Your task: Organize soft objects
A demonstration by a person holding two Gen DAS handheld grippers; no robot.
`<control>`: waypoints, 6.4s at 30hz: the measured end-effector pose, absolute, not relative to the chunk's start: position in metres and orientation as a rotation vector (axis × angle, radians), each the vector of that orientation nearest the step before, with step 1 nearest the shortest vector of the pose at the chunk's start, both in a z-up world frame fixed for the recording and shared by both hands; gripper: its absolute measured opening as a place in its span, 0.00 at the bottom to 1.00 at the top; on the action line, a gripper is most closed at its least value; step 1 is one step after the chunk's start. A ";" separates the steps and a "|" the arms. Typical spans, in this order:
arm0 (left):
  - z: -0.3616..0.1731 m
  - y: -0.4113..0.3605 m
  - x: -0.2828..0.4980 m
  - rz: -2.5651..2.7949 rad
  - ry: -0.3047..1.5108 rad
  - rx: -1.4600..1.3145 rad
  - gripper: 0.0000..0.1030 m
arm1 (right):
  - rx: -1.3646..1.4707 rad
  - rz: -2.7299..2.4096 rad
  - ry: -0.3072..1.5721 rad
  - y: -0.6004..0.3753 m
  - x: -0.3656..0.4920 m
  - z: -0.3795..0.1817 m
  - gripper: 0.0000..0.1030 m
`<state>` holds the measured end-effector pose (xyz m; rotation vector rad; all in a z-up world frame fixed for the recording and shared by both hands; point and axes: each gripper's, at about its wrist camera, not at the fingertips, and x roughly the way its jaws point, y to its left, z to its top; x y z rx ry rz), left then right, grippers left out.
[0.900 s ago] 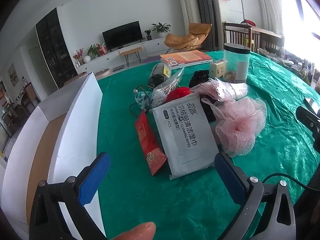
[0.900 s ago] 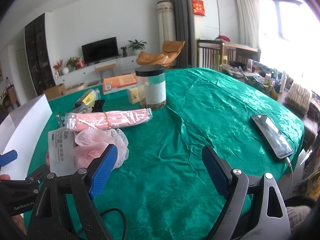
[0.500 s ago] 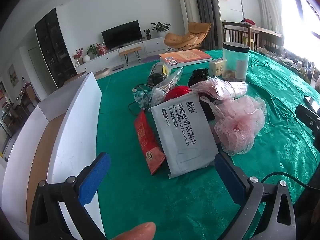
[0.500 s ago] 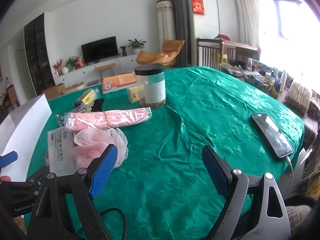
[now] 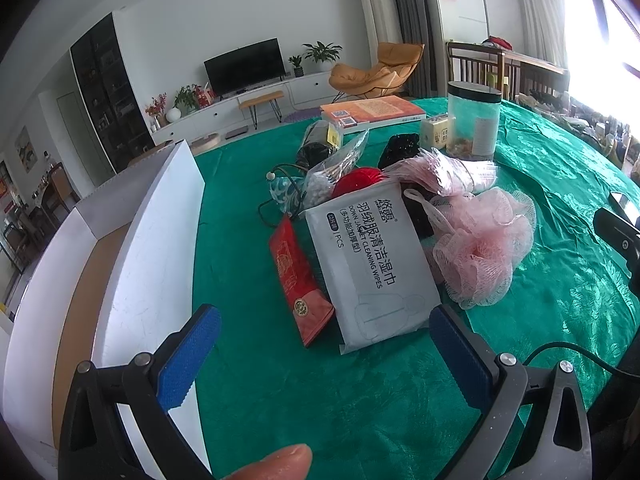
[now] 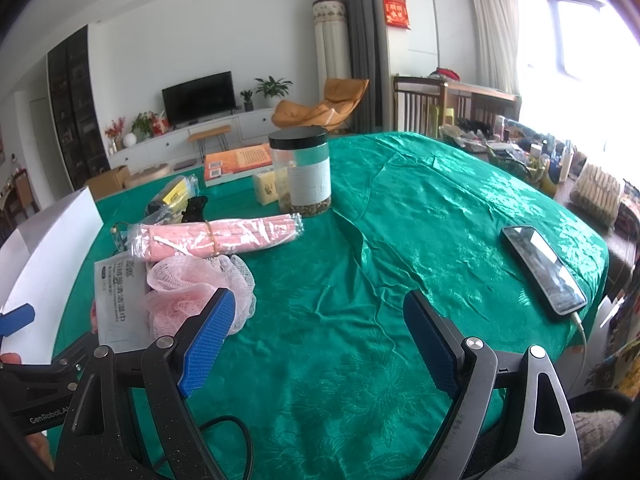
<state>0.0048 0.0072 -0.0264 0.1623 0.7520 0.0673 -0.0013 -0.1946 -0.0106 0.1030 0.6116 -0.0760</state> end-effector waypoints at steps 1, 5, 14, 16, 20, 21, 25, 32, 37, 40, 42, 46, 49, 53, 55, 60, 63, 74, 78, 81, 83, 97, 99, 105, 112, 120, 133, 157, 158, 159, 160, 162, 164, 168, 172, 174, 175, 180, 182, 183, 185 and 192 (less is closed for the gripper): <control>-0.026 0.007 0.005 0.067 0.752 0.163 1.00 | 0.103 -0.076 0.612 -0.195 -0.001 -0.011 0.86; -0.027 0.007 0.004 0.067 0.753 0.163 1.00 | 0.103 -0.076 0.613 -0.195 -0.001 -0.011 0.86; -0.029 0.007 0.004 0.068 0.757 0.163 1.00 | 0.103 -0.076 0.614 -0.195 0.000 -0.011 0.86; -0.030 0.007 0.004 0.069 0.758 0.162 1.00 | 0.103 -0.076 0.615 -0.194 0.000 -0.011 0.86; -0.031 0.008 0.003 0.069 0.761 0.162 1.00 | 0.104 -0.076 0.616 -0.194 0.000 -0.012 0.86; -0.031 0.009 0.004 0.069 0.761 0.161 1.00 | 0.104 -0.076 0.616 -0.194 0.001 -0.012 0.86; -0.031 0.009 0.004 0.070 0.763 0.160 1.00 | 0.104 -0.076 0.617 -0.194 0.001 -0.013 0.86; -0.031 0.010 0.004 0.071 0.765 0.160 1.00 | 0.104 -0.076 0.618 -0.194 0.001 -0.013 0.86; -0.032 0.012 0.004 0.072 0.767 0.159 1.00 | 0.104 -0.076 0.618 -0.195 0.001 -0.013 0.86; -0.032 0.012 0.004 0.072 0.768 0.158 1.00 | 0.104 -0.076 0.619 -0.194 0.001 -0.013 0.86; -0.032 0.012 0.004 0.072 0.768 0.158 1.00 | 0.104 -0.076 0.619 -0.195 0.001 -0.013 0.86; -0.032 0.012 0.004 0.073 0.768 0.158 1.00 | 0.104 -0.076 0.620 -0.195 0.001 -0.013 0.86; -0.032 0.012 0.004 0.073 0.768 0.158 1.00 | 0.105 -0.076 0.620 -0.195 0.001 -0.013 0.86; -0.032 0.012 0.004 0.073 0.768 0.158 1.00 | 0.105 -0.076 0.621 -0.195 0.001 -0.014 0.86; -0.032 0.013 0.004 0.074 0.768 0.159 1.00 | 0.105 -0.076 0.621 -0.195 0.002 -0.014 0.86; -0.027 0.024 0.005 0.090 0.756 0.139 1.00 | 0.126 -0.068 0.620 -0.196 0.000 -0.014 0.86; -0.026 0.032 0.008 0.091 0.764 0.111 1.00 | 0.186 0.020 0.616 -0.201 0.004 -0.018 0.86; -0.028 0.036 0.003 0.087 0.802 0.122 1.00 | -0.094 0.351 0.848 -0.115 0.076 -0.057 0.83; -0.029 0.031 0.009 0.069 0.817 0.110 1.00 | 0.078 -0.013 0.813 -0.190 0.063 -0.056 0.85; -0.026 0.013 0.024 0.038 0.805 0.124 1.00 | 0.254 -0.142 0.780 -0.243 0.036 -0.060 0.85; -0.026 -0.001 0.043 0.039 0.795 0.123 1.00 | 0.378 -0.131 0.752 -0.261 0.022 -0.060 0.86; -0.081 -0.005 0.107 0.114 0.972 0.187 1.00 | 0.298 0.171 0.817 -0.220 0.034 -0.045 0.86; -0.081 -0.006 0.109 0.115 0.973 0.199 1.00 | 0.201 0.268 0.854 -0.193 0.034 -0.042 0.86; -0.056 0.011 0.095 0.006 0.961 0.144 0.71 | 0.029 0.328 0.976 -0.155 0.049 -0.063 0.32; -0.018 0.058 0.065 -0.144 0.889 -0.101 0.68 | 0.178 0.184 0.873 -0.210 0.028 -0.025 0.24; 0.055 0.141 0.007 -0.088 0.769 -0.181 0.68 | 0.167 0.263 0.859 -0.178 0.033 0.017 0.24; 0.041 0.298 -0.069 0.497 0.782 -0.145 1.00 | 0.148 1.050 0.935 0.104 0.023 0.075 0.76; -0.051 0.019 0.040 -0.197 0.963 0.036 1.00 | 0.220 -0.080 0.932 -0.206 0.081 -0.074 0.75; -0.060 0.017 0.044 -0.196 0.977 0.032 1.00 | 0.215 -0.085 0.924 -0.205 0.080 -0.073 0.75; -0.068 0.014 0.047 -0.191 0.984 0.033 1.00 | 0.206 -0.088 0.922 -0.204 0.082 -0.072 0.75; -0.074 0.014 0.048 -0.181 0.989 0.039 1.00 | 0.196 -0.095 0.925 -0.205 0.083 -0.074 0.75; -0.085 0.012 0.052 -0.162 1.000 0.055 1.00 | 0.175 -0.110 0.934 -0.205 0.078 -0.076 0.75; -0.094 0.013 0.057 -0.149 1.008 0.067 1.00 | 0.162 -0.114 0.942 -0.204 0.075 -0.080 0.75; -0.099 0.012 0.051 -0.142 0.978 0.079 1.00 | 0.145 -0.129 0.950 -0.202 0.070 -0.085 0.75; -0.099 0.014 0.045 -0.141 0.947 0.073 1.00 | 0.136 -0.137 0.971 -0.202 0.070 -0.087 0.75; -0.098 0.016 0.045 -0.142 0.945 0.072 1.00 | 0.139 -0.139 0.985 -0.202 0.070 -0.088 0.75; -0.098 0.016 0.045 -0.142 0.945 0.072 1.00 | 0.143 -0.139 0.994 -0.203 0.070 -0.089 0.75; -0.097 0.016 0.046 -0.142 0.943 0.071 1.00 | 0.156 -0.142 1.003 -0.205 0.069 -0.089 0.75; -0.098 0.016 0.046 -0.142 0.944 0.072 1.00 | 0.155 -0.140 1.005 -0.205 0.069 -0.090 0.77; -0.098 0.016 0.046 -0.143 0.944 0.072 1.00 | 0.154 -0.140 1.006 -0.205 0.068 -0.090 0.77; -0.097 0.016 0.045 -0.142 0.945 0.072 1.00 | 0.155 -0.141 1.008 -0.206 0.068 -0.089 0.78; -0.097 0.016 0.045 -0.143 0.944 0.072 1.00 | 0.148 -0.142 1.014 -0.205 0.067 -0.089 0.79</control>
